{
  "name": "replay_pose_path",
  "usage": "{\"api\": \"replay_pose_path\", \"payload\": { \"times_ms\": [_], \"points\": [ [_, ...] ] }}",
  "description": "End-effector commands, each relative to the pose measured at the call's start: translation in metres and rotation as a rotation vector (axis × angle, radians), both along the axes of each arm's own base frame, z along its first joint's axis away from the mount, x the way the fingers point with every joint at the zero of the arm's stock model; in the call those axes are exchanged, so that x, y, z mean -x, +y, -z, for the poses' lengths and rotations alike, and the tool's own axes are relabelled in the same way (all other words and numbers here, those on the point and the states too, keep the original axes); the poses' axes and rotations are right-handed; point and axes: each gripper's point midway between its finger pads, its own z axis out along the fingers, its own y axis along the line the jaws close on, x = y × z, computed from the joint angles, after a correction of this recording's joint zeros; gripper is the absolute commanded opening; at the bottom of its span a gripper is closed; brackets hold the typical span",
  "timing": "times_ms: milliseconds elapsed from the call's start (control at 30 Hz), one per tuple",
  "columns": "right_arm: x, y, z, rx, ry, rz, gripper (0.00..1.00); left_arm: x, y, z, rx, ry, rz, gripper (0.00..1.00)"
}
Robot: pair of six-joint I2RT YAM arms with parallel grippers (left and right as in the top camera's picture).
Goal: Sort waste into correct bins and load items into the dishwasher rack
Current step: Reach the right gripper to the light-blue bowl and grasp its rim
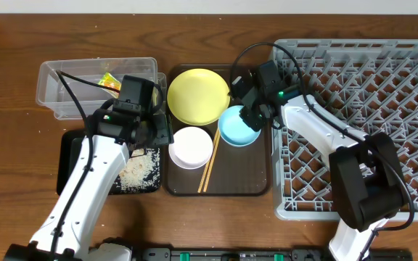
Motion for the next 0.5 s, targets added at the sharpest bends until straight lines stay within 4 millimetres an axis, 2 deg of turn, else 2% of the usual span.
{"api": "replay_pose_path", "payload": {
  "times_ms": [0,167,300,400,467],
  "points": [
    [0.002,0.006,0.002,0.002,0.006,-0.015,0.19,-0.001,0.002,-0.005,-0.009,-0.016,-0.010,0.66],
    [0.003,0.003,0.003,0.011,0.013,-0.011,0.13,-0.001,0.002,-0.005,-0.009,-0.016,-0.010,0.66],
    [0.006,-0.006,0.006,0.057,0.026,0.004,0.13,-0.001,0.002,-0.005,-0.009,-0.016,-0.010,0.67],
    [0.009,-0.008,0.007,0.064,0.039,0.004,0.03,-0.001,0.002,-0.005,-0.009,-0.017,-0.010,0.67],
    [0.010,-0.008,0.008,0.065,0.041,0.004,0.01,-0.001,0.002,-0.005,-0.009,-0.017,-0.010,0.67]
  ]
}}
